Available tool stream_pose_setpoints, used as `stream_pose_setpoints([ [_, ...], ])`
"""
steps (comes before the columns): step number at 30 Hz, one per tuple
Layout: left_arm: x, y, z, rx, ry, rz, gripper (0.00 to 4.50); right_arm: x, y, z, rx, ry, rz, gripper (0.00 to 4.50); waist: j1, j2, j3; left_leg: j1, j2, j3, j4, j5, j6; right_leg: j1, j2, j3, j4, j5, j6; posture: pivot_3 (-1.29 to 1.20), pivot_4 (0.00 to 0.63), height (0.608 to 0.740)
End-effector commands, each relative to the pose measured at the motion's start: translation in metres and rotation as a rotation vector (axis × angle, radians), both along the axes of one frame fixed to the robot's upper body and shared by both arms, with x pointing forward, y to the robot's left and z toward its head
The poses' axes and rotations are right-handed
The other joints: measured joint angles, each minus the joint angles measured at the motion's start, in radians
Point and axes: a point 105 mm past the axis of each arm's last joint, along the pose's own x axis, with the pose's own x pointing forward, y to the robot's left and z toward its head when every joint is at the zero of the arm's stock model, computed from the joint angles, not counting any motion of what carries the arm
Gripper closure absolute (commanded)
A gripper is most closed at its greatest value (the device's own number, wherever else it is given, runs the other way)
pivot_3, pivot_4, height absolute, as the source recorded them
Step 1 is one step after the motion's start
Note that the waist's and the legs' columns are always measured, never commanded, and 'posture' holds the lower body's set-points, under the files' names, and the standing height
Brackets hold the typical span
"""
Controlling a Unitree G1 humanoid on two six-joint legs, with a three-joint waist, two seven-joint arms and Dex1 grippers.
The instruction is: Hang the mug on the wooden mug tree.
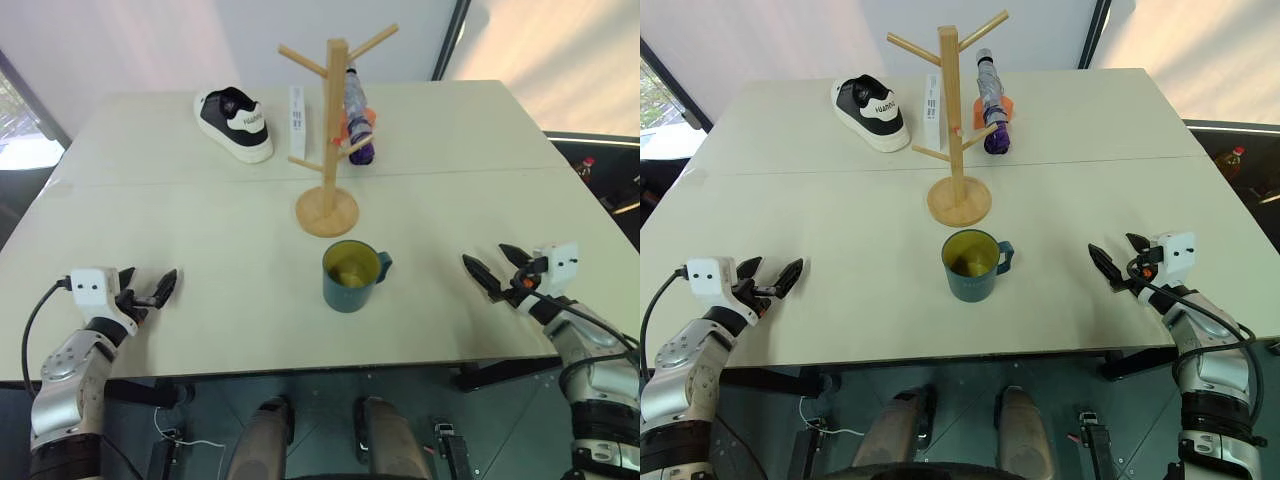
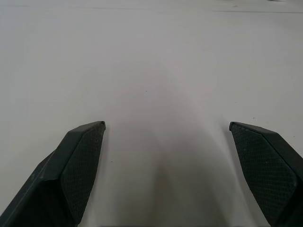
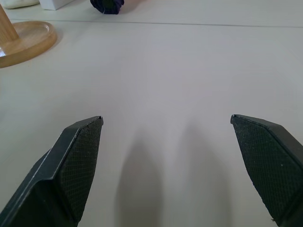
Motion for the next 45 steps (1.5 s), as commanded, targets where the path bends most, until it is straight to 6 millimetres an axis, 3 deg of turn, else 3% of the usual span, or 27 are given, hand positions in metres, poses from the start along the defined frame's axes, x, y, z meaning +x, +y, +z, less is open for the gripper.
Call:
stream_pose_setpoints([
  [1, -0.001, 0.004, 0.017, 0.024, -0.061, 0.012, 0.0, 0.002, -0.003, 0.013, -0.017, -0.045, -0.002, 0.01, 0.0, 0.0, 0.0, 0.0, 0.0, 0.0, 0.0, 0.0, 0.0, 0.0, 0.0, 0.0, 0.0, 0.0, 0.0, 0.0, 0.15, 0.74],
  [6, 0.0, -0.001, 0.018, -0.003, -0.067, -0.014, 0.0, 0.0, -0.002, 0.015, -0.014, -0.045, 0.004, 0.01, 0.0, 0.0, 0.0, 0.0, 0.0, 0.0, 0.0, 0.0, 0.0, 0.0, 0.0, 0.0, 0.0, 0.0, 0.0, 0.0, 0.15, 0.74],
  [9, 0.002, -0.016, 0.019, 0.003, -0.065, -0.093, 0.0, -0.004, 0.002, 0.018, -0.013, -0.054, 0.019, 0.01, 0.0, 0.0, 0.0, 0.0, 0.0, 0.0, 0.0, 0.0, 0.0, 0.0, 0.0, 0.0, 0.0, 0.0, 0.0, 0.0, 0.15, 0.74],
  [12, 0.002, -0.046, 0.033, -0.01, -0.115, -0.253, 0.0, -0.009, 0.013, 0.024, -0.003, -0.067, 0.059, 0.01, 0.001, 0.0, 0.0, -0.001, 0.0, 0.0, 0.0, 0.0, 0.0, 0.0, 0.0, 0.0, 0.0, 0.0, 0.0, 0.0, 0.15, 0.74],
  [17, -0.007, -0.096, 0.044, 0.014, -0.132, -0.544, 0.0, -0.028, 0.04, 0.023, -0.021, -0.051, 0.175, 0.01, 0.001, 0.0, 0.0, -0.002, 0.001, 0.0, 0.0, 0.0, 0.0, -0.001, -0.002, 0.0, -0.002, 0.0, 0.0, 0.0, 0.15, 0.74],
  [22, -0.023, -0.127, 0.05, 0.035, -0.116, -0.783, 0.0, -0.051, 0.078, 0.017, -0.056, -0.018, 0.305, 0.01, -0.003, 0.0, 0.0, -0.004, 0.002, 0.001, -0.002, 0.0, 0.0, -0.003, -0.002, 0.0, -0.003, 0.0, 0.0, 0.0, 0.15, 0.74],
  [26, -0.034, -0.145, 0.054, 0.055, -0.1, -0.919, 0.0, -0.057, 0.107, 0.012, -0.062, -0.027, 0.353, 0.01, -0.003, 0.001, 0.0, -0.004, 0.004, 0.001, -0.001, 0.0, 0.0, -0.004, -0.001, 0.0, -0.005, 0.0, 0.0, 0.0, 0.15, 0.74],
  [28, -0.037, -0.15, 0.058, 0.063, -0.102, -0.958, 0.0, -0.054, 0.114, 0.012, -0.062, -0.042, 0.339, 0.01, -0.003, 0.003, -0.001, -0.009, 0.011, 0.002, -0.002, -0.001, 0.0, -0.003, 0.003, -0.005, -0.016, 0.002, -0.004, 0.0, 0.15, 0.74],
  [38, -0.055, -0.17, 0.076, 0.095, -0.13, -1.101, 0.0, -0.034, 0.125, 0.004, -0.039, -0.081, 0.298, 0.01, 0.002, 0.003, -0.001, -0.013, 0.01, 0.005, -0.002, 0.001, 0.003, -0.008, 0.001, -0.006, -0.014, 0.005, -0.008, 0.0, 0.15, 0.74],
  [45, -0.062, -0.163, 0.064, 0.124, -0.102, -1.101, 0.0, -0.027, 0.132, 0.0, -0.03, -0.086, 0.314, 0.01, -0.002, 0.003, -0.001, -0.01, 0.01, 0.006, -0.002, 0.001, 0.003, -0.007, 0.005, -0.006, -0.012, 0.005, -0.007, 0.0, 0.15, 0.74],
])
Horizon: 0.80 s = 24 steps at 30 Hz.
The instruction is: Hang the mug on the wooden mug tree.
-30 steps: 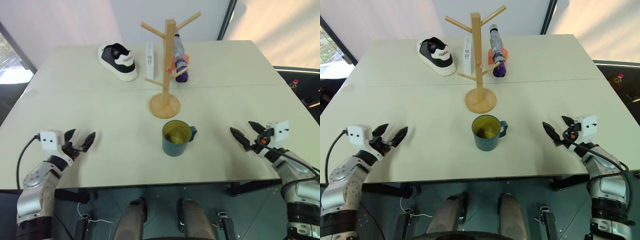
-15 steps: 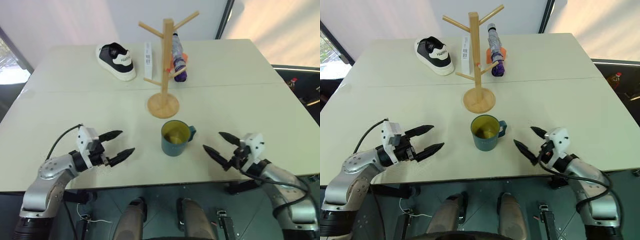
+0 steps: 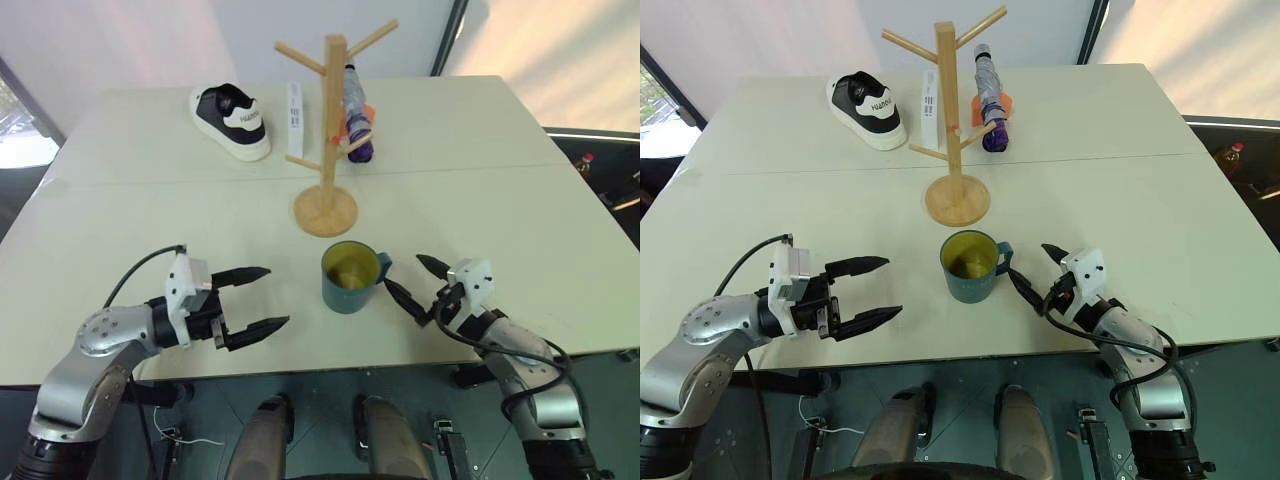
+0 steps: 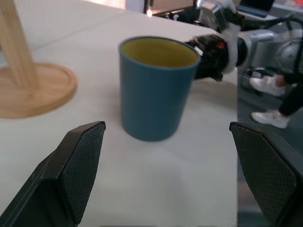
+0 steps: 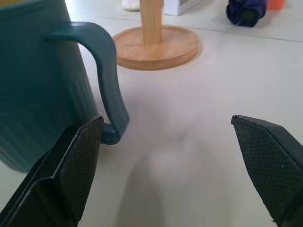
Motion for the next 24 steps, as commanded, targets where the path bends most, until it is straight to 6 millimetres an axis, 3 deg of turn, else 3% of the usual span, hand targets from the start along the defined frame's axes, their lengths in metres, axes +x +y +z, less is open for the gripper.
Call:
stream_pose_setpoints([
  [1, -0.004, 0.003, 0.003, 0.013, -0.043, -0.013, 0.0, 0.003, 0.006, 0.007, 0.008, -0.043, 0.02, 0.01, 0.001, 0.0, 0.0, 0.0, 0.0, 0.0, 0.0, 0.0, 0.0, 0.0, 0.0, 0.0, 0.0, 0.0, 0.0, 0.0, 0.15, 0.74],
  [14, -0.006, 0.007, -0.004, 0.022, -0.053, -0.006, 0.0, 0.015, 0.024, 0.009, 0.054, -0.043, 0.067, 0.01, 0.002, 0.0, 0.0, 0.001, 0.003, 0.0, 0.002, 0.0, 0.0, 0.001, 0.002, 0.0, 0.0, 0.003, -0.004, 0.0, 0.15, 0.74],
  [17, -0.006, 0.008, -0.003, 0.023, -0.057, -0.002, 0.0, 0.018, 0.029, 0.01, 0.072, -0.04, 0.077, 0.93, 0.002, 0.0, 0.0, 0.001, 0.003, 0.0, 0.002, 0.0, 0.0, 0.001, 0.003, 0.0, 0.001, 0.003, -0.004, 0.0, 0.15, 0.74],
  [24, -0.005, 0.009, -0.003, 0.025, -0.062, 0.008, 0.0, 0.016, 0.035, 0.014, 0.102, -0.038, 0.117, 4.47, 0.002, 0.0, 0.0, 0.002, 0.003, 0.0, 0.002, 0.0, 0.0, 0.001, 0.004, 0.0, 0.002, 0.003, -0.004, 0.0, 0.15, 0.74],
])
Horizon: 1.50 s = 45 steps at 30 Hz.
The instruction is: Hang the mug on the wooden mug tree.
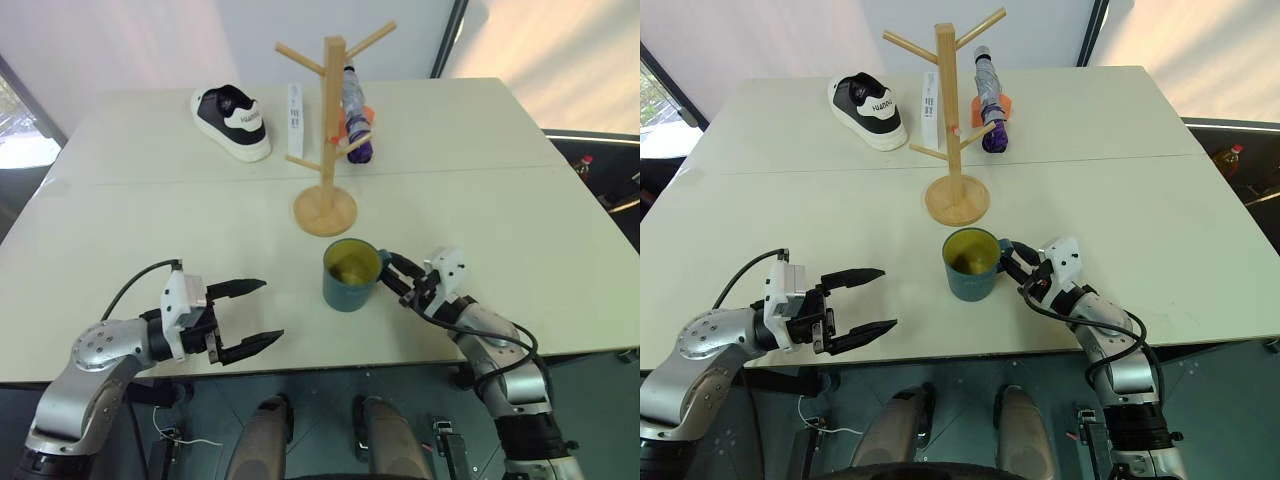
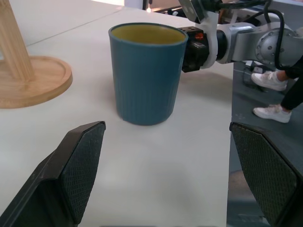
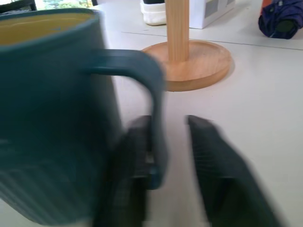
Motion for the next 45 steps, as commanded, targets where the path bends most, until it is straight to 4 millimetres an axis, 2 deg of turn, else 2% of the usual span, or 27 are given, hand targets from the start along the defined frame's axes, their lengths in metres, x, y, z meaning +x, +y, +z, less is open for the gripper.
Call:
stream_pose_setpoints([
  [1, 0.001, 0.003, 0.005, 0.016, -0.036, 0.013, 0.0, -0.002, 0.005, 0.012, 0.037, -0.035, 0.032, 4.47, 0.0, 0.0, 0.0, 0.0, 0.0, 0.0, 0.0, 0.0, 0.0, 0.0, 0.0, 0.0, 0.0, 0.0, 0.0, 0.0, 0.15, 0.74],
  [4, 0.002, 0.004, 0.006, 0.018, -0.04, 0.017, 0.0, -0.005, 0.006, 0.016, 0.042, -0.044, 0.043, 4.47, -0.001, 0.0, 0.0, 0.001, 0.0, 0.0, 0.0, 0.0, 0.0, 0.0, 0.001, 0.0, 0.001, 0.0, 0.0, 0.0, 0.15, 0.74],
  [7, 0.005, 0.006, 0.008, 0.024, -0.049, 0.036, 0.0, -0.006, 0.006, 0.029, -0.041, -0.101, 0.056, 4.47, 0.0, 0.0, 0.0, 0.001, 0.001, 0.0, 0.0, 0.0, 0.0, 0.0, 0.001, 0.0, 0.001, 0.0, 0.0, 0.0, 0.15, 0.74],
  [9, 0.012, 0.011, 0.011, 0.024, -0.067, 0.07, 0.0, -0.01, 0.01, 0.038, -0.166, -0.163, 0.103, 4.47, 0.0, 0.0, 0.0, 0.001, 0.001, 0.0, 0.0, 0.0, 0.0, 0.0, 0.001, 0.0, 0.001, 0.0, 0.0, 0.0, 0.15, 0.74],
  [13, 0.031, 0.029, 0.016, 0.032, -0.125, 0.179, 0.0, -0.011, 0.024, 0.084, -0.472, -0.353, 0.185, 4.47, -0.003, 0.001, 0.001, 0.002, 0.001, 0.001, 0.001, 0.0, 0.0, 0.0, 0.001, 0.001, 0.002, 0.0, 0.0, 0.0, 0.15, 0.74],
  [16, 0.04, 0.035, 0.018, 0.041, -0.156, 0.212, 0.0, -0.003, 0.034, 0.115, -0.615, -0.45, 0.161, 4.47, -0.004, 0.001, 0.001, 0.003, 0.003, 0.002, 0.001, 0.0, 0.0, 0.0, 0.001, 0.0, 0.002, 0.001, -0.001, 0.0, 0.15, 0.74],
  [21, 0.046, 0.037, 0.026, 0.032, -0.193, 0.225, 0.0, 0.016, 0.045, 0.152, -0.708, -0.493, 0.107, 4.47, 0.002, 0.0, 0.0, 0.003, 0.002, 0.002, 0.0, 0.0, 0.0, 0.0, 0.001, 0.0, 0.002, 0.001, -0.002, 0.0, 0.15, 0.74],
  [26, 0.049, 0.036, 0.041, -0.013, -0.234, 0.23, 0.0, 0.029, 0.051, 0.178, -0.741, -0.477, 0.063, 4.47, 0.001, 0.0, 0.0, 0.001, 0.001, 0.003, 0.0, 0.0, 0.0, -0.001, 0.0, 0.0, 0.001, 0.003, -0.005, 0.0, 0.15, 0.74],
  [29, 0.049, 0.034, 0.05, -0.048, -0.249, 0.226, 0.0, 0.033, 0.053, 0.189, -0.729, -0.468, 0.043, 4.47, -0.001, 0.0, 0.0, 0.001, 0.002, 0.003, 0.0, 0.0, 0.0, -0.001, 0.001, 0.0, 0.002, 0.003, -0.005, 0.0, 0.15, 0.74],
  [32, 0.048, 0.028, 0.072, -0.107, -0.282, 0.209, 0.0, 0.036, 0.054, 0.202, -0.718, -0.46, 0.03, 4.47, -0.002, 0.0, 0.001, 0.002, 0.002, 0.003, 0.001, 0.0, 0.0, -0.002, 0.001, 0.0, 0.003, 0.003, -0.005, 0.0, 0.15, 0.74],
  [35, 0.049, 0.025, 0.086, -0.138, -0.293, 0.198, 0.0, 0.044, 0.053, 0.205, -0.721, -0.445, 0.012, 4.47, -0.002, 0.0, 0.001, 0.002, 0.002, 0.003, 0.002, 0.0, 0.0, -0.002, 0.001, 0.0, 0.007, 0.003, -0.004, 0.0, 0.15, 0.74],
  [45, 0.052, 0.023, 0.093, -0.147, -0.297, 0.208, 0.0, 0.066, 0.061, 0.205, -0.729, -0.394, 0.001, 4.47, -0.009, 0.0, 0.001, 0.007, 0.003, 0.003, 0.001, 0.0, 0.001, -0.002, 0.003, 0.001, 0.014, 0.002, -0.002, 0.0, 0.15, 0.74],
])
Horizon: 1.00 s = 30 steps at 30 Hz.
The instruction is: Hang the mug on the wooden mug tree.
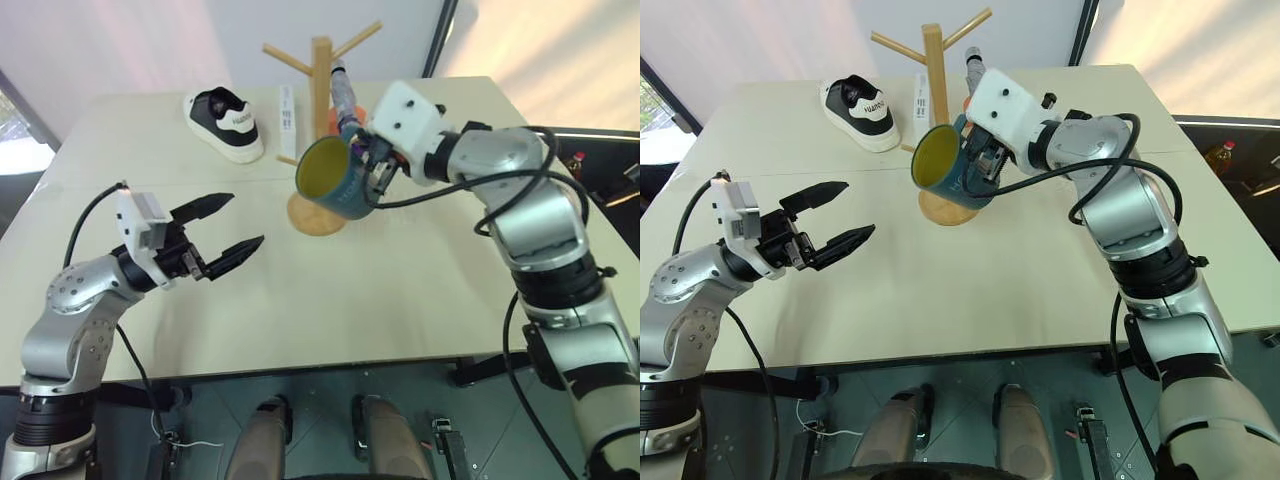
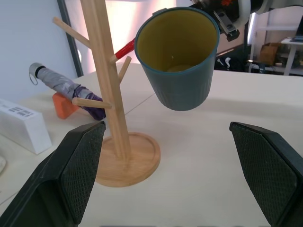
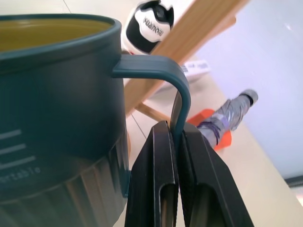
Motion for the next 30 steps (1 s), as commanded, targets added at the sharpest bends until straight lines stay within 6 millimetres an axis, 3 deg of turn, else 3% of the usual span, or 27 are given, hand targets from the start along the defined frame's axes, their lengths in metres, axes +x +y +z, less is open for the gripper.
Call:
stream_pose_setpoints([
  [1, -0.003, 0.0, 0.013, -0.003, -0.055, 0.005, 0.0, 0.0, 0.009, 0.021, 0.004, -0.073, 0.021, 4.47, 0.001, 0.0, 0.0, 0.0, 0.0, 0.0, 0.0, 0.0, 0.0, 0.0, 0.0, 0.0, 0.0, 0.0, 0.0, 0.0, 0.15, 0.74],
  [18, 0.001, 0.005, 0.015, -0.031, -0.06, 0.05, 0.0, 0.022, 0.03, 0.008, -0.02, -0.028, 0.028, 4.47, 0.001, 0.0, 0.0, 0.001, 0.0, 0.0, -0.001, 0.0, 0.0, 0.0, 0.0, 0.001, 0.0, 0.0, -0.001, 0.0, 0.15, 0.74],
  [21, 0.0, 0.005, 0.016, -0.033, -0.061, 0.052, 0.0, 0.022, 0.03, 0.008, -0.02, -0.032, 0.027, 3.44, 0.001, 0.0, 0.0, 0.001, 0.0, 0.0, -0.001, 0.0, 0.0, 0.0, 0.0, 0.001, 0.0, 0.0, -0.001, 0.0, 0.15, 0.74],
  [26, 0.001, 0.006, 0.016, -0.034, -0.062, 0.057, 0.0, 0.021, 0.022, 0.02, -0.016, -0.093, 0.013, 0.89, 0.0, 0.0, 0.0, 0.001, 0.0, 0.0, -0.001, 0.0, 0.0, 0.0, 0.0, 0.001, 0.0, 0.0, 0.0, 0.0, 0.15, 0.74],
  [30, 0.001, 0.009, 0.016, -0.035, -0.061, 0.073, 0.0, 0.011, 0.001, 0.032, -0.016, -0.142, 0.003, 0.89, 0.005, 0.0, 0.0, 0.001, 0.0, 0.0, -0.001, 0.0, 0.0, 0.0, 0.0, 0.001, 0.0, 0.0, 0.0, 0.0, 0.15, 0.74],
])
